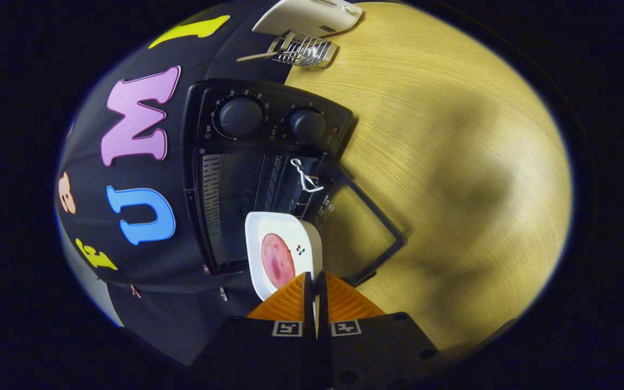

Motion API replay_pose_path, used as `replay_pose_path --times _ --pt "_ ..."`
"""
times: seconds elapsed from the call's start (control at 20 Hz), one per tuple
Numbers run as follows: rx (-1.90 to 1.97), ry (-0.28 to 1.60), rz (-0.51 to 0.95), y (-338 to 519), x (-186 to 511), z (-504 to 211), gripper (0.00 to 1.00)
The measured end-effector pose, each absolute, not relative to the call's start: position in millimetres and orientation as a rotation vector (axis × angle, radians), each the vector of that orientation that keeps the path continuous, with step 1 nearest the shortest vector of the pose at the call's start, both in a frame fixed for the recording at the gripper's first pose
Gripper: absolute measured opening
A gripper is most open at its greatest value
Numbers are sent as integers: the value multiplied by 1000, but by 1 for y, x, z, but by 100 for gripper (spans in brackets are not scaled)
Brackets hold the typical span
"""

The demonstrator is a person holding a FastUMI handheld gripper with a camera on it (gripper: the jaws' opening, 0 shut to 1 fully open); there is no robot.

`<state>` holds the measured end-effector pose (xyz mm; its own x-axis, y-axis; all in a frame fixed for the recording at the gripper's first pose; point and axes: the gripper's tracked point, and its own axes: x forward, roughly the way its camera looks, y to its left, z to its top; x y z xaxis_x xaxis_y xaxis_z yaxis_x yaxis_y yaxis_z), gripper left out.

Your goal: Open the toaster oven, put the food inside, and close the toaster oven door.

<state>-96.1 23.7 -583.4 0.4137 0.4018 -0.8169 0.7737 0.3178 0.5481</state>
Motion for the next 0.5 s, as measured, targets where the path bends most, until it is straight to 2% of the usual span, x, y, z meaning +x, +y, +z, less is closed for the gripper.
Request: replay_pose_path --times 0.5 --pt "1383 966 -735 49 -13 -629 5"
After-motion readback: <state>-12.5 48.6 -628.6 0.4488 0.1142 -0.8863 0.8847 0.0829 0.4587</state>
